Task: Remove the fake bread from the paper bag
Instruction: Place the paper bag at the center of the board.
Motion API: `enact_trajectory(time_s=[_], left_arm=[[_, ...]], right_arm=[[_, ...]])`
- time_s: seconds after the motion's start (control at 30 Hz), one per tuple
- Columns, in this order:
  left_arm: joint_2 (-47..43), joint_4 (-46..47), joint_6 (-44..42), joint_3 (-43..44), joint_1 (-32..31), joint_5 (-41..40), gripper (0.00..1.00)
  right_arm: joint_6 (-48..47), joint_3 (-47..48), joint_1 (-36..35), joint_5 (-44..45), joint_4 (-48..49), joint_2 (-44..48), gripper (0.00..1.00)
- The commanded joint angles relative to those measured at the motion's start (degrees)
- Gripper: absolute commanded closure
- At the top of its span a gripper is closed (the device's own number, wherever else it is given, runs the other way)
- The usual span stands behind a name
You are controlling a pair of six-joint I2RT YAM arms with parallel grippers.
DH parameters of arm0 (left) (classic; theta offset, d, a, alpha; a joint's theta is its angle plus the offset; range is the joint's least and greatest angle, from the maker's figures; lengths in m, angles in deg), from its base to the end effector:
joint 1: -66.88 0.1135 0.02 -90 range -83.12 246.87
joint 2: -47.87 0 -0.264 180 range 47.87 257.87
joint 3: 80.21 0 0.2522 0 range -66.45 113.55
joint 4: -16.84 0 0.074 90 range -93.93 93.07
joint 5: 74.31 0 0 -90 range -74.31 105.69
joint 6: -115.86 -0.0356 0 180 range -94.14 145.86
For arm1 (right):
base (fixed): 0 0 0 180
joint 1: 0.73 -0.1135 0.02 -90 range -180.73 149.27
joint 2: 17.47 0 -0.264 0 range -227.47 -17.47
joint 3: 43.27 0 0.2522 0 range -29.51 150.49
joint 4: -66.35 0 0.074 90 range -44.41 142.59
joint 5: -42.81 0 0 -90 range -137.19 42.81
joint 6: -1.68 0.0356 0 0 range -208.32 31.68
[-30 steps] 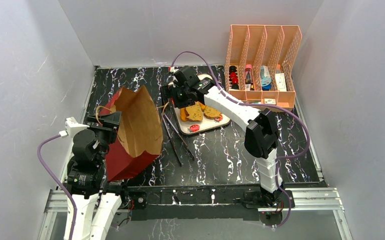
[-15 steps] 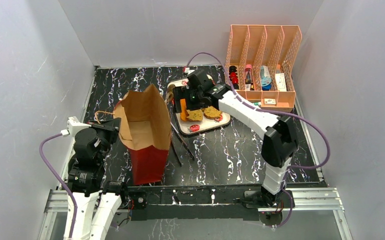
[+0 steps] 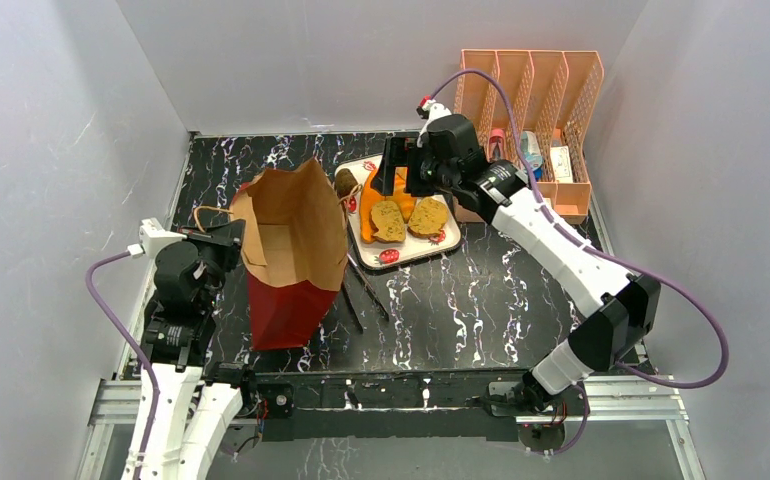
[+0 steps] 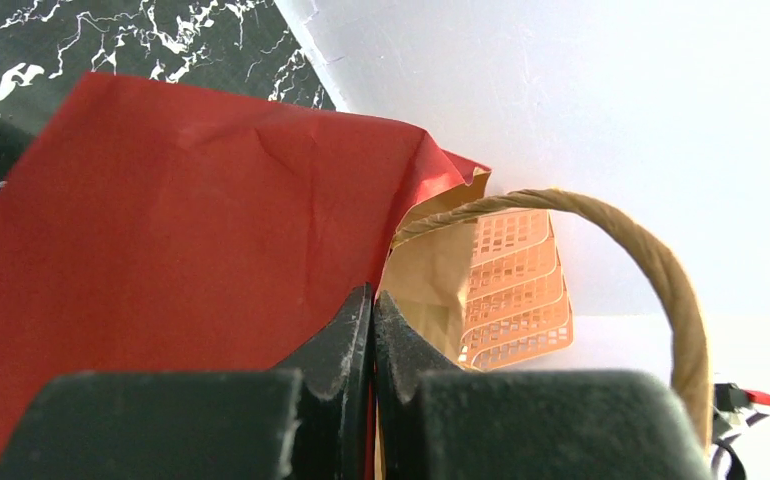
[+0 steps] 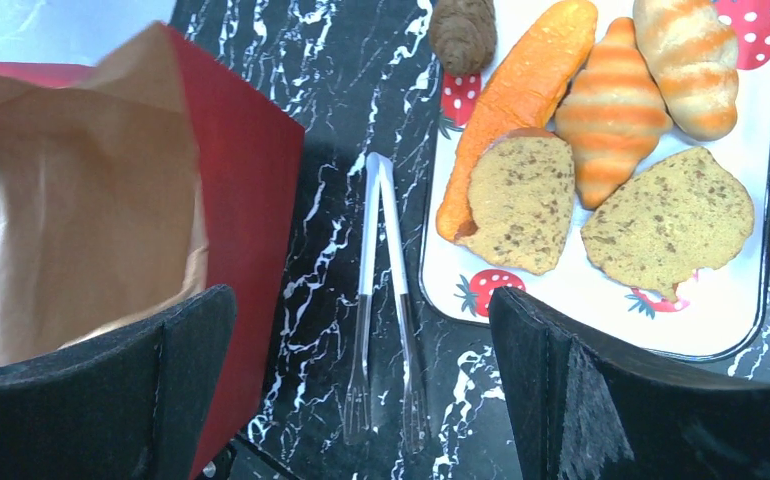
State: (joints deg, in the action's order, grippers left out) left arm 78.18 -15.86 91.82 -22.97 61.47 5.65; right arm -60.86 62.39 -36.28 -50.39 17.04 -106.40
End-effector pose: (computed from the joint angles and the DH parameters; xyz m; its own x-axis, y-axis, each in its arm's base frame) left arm 0.1255 -0.0056 0.3500 0.0321 -0.9063 -0.4213 -0.1239 0.4147 -0.9015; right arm 0.2827 0.2045 0.3911 -0.6741 0.0842 -0.7338 -0.3470 0.8409 0.4152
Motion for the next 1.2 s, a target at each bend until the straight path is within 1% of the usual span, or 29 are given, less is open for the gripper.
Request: enact_trajectory(time_s=[0.0, 0.13, 0.23, 0.4, 0.7, 1.17], left_arm=[[0.58, 6.08, 0.33, -1.11, -0.06, 0.28, 1.00], [0.45, 7.56, 0.78, -2.31, -0.04, -0.24, 1.00], [0.59, 7.52, 0.66, -2.15, -0.04, -0.21, 1.00], [0.68, 8.14, 0.72, -2.60, -0.04, -0.15, 1.00], [1.47, 8.86, 0.67, -2.06, -0.04, 0.86, 1.00], [2.16, 10.12, 0.40, -1.45, -0.05, 2.23, 1.00]], right_arm=[[1.11, 0.03, -1.37, -1.28, 1.77, 3.69, 0.02], [1.11, 0.46, -3.99, -1.24, -0.07, 4.27, 0.02], [2.06, -0.51, -6.78, 0.03, 0.71, 5.59, 0.02], [3.29, 0.83, -11.92, 2.15, 0.34, 5.21, 0.02], [4.03, 3.37, -20.54, 8.51, -0.23, 3.31, 0.02], [4.00, 3.27, -22.11, 12.13, 1.23, -1.41, 0.02]])
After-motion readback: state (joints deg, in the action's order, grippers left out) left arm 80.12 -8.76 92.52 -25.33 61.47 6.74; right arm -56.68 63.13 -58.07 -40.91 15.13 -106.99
